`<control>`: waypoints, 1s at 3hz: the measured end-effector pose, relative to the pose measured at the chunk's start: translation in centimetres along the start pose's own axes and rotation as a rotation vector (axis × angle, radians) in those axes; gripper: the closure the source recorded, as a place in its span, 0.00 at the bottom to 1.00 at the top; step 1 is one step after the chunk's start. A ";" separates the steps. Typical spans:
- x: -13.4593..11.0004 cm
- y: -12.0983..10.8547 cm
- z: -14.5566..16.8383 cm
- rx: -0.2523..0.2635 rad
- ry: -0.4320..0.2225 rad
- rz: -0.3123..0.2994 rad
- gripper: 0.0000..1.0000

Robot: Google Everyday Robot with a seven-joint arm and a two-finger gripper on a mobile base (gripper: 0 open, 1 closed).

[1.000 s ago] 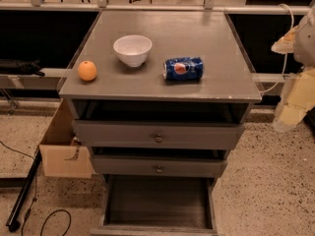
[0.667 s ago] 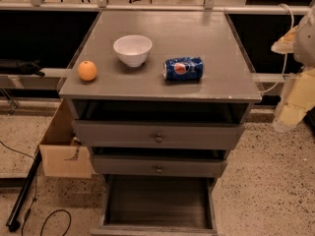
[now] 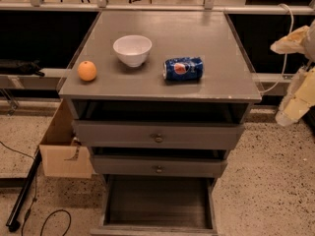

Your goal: Place pepsi can into bottom drawer

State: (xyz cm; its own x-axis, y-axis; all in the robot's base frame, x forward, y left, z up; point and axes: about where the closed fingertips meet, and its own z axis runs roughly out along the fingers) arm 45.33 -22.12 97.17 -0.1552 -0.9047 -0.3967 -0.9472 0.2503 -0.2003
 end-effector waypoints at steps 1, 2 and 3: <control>-0.6 -1.8 1.3 -0.066 -0.095 -0.065 0.00; -2.2 -3.8 2.7 -0.074 -0.120 -0.149 0.00; -2.8 -6.7 4.1 -0.020 -0.132 -0.136 0.00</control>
Offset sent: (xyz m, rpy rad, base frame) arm 0.0846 0.0316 -0.0155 0.0301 -0.0601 0.2773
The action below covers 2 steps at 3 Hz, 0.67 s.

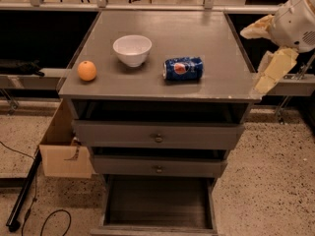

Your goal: Place pepsi can into bottom drawer

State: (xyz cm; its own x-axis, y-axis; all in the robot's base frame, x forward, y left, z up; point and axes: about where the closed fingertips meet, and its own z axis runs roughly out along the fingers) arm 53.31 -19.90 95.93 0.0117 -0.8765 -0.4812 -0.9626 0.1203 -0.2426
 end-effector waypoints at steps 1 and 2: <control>0.8 -3.7 1.8 0.064 0.010 0.092 0.00; 1.3 -6.4 3.0 0.088 0.007 0.212 0.00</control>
Offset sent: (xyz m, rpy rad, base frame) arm 0.1054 -0.0115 -0.0180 0.0943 0.0590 -0.3624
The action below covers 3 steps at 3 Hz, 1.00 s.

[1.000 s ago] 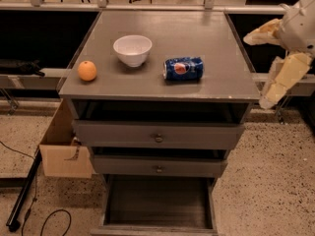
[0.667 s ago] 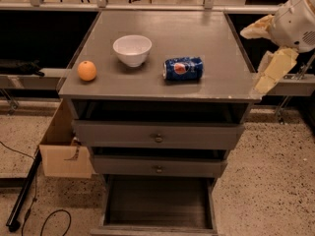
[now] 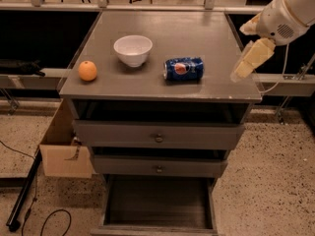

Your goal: Place pepsi can into bottom drawer

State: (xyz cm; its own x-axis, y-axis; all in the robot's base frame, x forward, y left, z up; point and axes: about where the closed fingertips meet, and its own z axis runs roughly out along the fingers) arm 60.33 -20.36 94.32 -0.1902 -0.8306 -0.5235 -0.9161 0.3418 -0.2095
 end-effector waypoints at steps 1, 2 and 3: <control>0.2 -0.5 0.4 0.005 0.000 0.035 0.00; 0.9 -0.4 0.7 0.007 0.000 0.043 0.00; 0.6 -0.7 3.4 -0.102 -0.054 0.038 0.00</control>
Offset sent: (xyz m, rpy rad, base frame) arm 0.0008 -0.0139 -0.0139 0.0153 0.0088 -0.0557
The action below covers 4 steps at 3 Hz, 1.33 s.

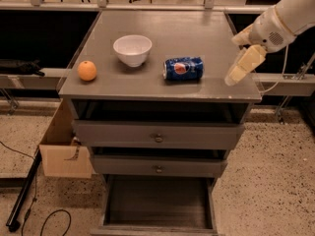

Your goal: Place pepsi can into bottom drawer

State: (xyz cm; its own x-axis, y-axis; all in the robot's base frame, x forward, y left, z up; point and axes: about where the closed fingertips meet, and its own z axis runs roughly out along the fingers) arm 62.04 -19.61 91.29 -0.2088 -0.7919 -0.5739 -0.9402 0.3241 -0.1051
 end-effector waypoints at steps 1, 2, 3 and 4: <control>-1.2 -1.7 2.6 -0.109 -0.065 0.016 0.00; -4.4 -2.7 3.7 -0.150 -0.097 -0.020 0.00; -6.6 -3.4 5.1 -0.164 -0.138 -0.010 0.00; -7.0 -3.4 5.9 -0.154 -0.137 -0.012 0.00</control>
Offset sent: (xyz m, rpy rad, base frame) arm 0.0755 0.0656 0.0259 0.1425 0.0978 0.1966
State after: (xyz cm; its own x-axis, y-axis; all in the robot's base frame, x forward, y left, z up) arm 68.27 -12.15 90.85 -0.1692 -0.7139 -0.6795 -0.9745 0.2243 0.0070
